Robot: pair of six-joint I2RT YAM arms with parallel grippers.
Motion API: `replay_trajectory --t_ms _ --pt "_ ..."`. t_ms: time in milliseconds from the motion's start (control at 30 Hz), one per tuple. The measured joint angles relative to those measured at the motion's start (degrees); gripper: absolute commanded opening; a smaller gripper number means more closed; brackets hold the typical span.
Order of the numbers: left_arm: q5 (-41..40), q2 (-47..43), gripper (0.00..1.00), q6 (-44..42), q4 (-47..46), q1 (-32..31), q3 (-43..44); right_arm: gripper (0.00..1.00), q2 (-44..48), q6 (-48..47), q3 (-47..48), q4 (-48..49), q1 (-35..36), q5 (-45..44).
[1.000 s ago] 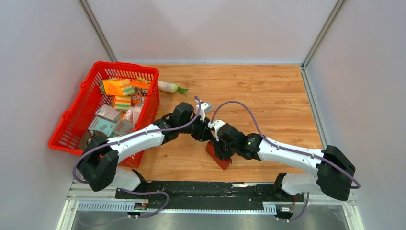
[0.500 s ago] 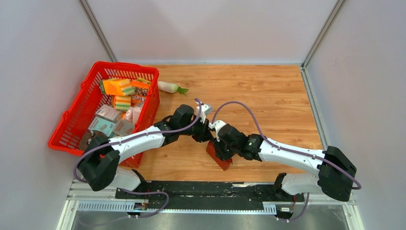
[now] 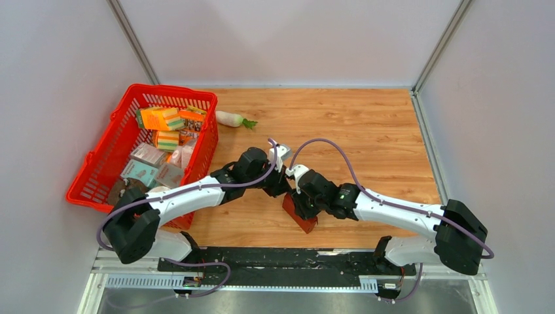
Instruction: Fold the paper box
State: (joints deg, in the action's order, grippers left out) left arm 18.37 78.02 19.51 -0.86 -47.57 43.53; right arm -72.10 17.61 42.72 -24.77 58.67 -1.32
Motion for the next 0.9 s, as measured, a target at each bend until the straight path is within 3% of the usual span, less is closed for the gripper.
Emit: replay_trajectory --t_ms 333,900 --pt "-2.97 -2.8 0.0 -1.66 -3.85 -1.42 -3.89 0.24 0.5 -0.02 -0.74 1.07 0.0 0.26" --pt "-5.73 -5.68 0.0 -3.15 -11.52 -2.62 -9.86 0.29 1.9 -0.42 -3.04 4.28 0.0 0.15"
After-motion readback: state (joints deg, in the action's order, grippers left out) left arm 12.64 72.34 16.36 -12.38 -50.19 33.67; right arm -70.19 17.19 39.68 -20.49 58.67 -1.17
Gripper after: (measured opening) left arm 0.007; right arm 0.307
